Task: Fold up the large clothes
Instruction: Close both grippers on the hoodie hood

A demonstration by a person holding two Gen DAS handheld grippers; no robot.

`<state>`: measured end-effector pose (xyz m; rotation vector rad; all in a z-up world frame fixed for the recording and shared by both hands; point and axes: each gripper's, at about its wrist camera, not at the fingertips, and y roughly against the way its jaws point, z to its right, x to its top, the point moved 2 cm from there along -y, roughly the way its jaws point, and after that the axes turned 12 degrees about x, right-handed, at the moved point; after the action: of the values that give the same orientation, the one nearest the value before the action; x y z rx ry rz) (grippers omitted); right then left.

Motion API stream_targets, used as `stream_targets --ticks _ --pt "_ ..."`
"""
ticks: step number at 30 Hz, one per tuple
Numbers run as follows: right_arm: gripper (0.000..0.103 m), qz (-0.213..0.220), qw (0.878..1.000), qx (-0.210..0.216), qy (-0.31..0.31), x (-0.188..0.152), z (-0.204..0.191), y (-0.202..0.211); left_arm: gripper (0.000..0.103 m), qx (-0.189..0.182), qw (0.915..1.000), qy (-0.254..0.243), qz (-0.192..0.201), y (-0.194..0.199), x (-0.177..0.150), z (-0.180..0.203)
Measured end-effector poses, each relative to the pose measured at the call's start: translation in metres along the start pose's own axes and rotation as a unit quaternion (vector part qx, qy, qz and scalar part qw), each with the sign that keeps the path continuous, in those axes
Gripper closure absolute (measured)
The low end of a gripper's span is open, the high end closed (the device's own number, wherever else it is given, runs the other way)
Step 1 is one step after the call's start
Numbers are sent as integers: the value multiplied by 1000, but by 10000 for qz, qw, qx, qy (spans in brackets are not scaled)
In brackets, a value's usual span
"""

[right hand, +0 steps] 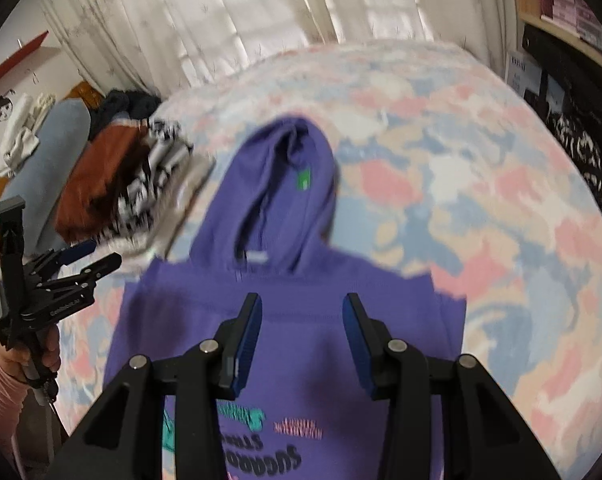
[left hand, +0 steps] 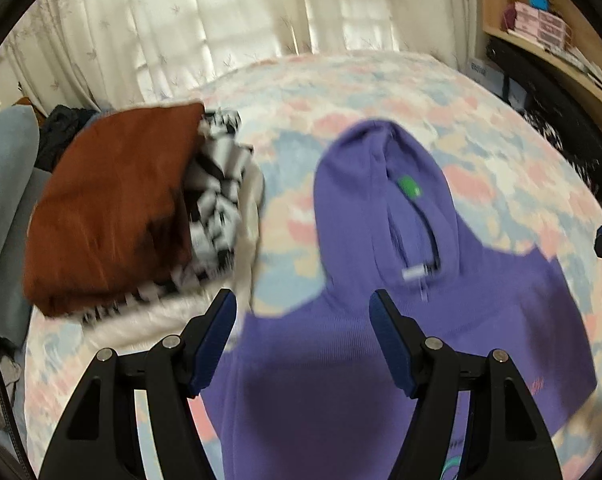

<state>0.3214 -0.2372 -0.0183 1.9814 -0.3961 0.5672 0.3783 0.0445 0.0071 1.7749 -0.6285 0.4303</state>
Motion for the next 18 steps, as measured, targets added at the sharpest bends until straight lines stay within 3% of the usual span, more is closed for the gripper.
stream_targets --ticks 3,5,10,14,18 --pt "60 207 9998 65 -8 27 0 3 36 6 9999 72 84 -6 27 1" --pt "52 314 9995 64 -9 44 2 1 36 54 9999 40 141 -13 44 4" --pt "52 446 9989 76 -79 81 11 -16 36 291 9994 -88 184 -40 78 15" --pt "52 452 9988 32 -186 108 25 -40 35 314 9995 38 -68 -77 94 19" --pt "52 385 9982 92 -440 121 43 -72 35 108 9990 223 -368 -118 97 28"
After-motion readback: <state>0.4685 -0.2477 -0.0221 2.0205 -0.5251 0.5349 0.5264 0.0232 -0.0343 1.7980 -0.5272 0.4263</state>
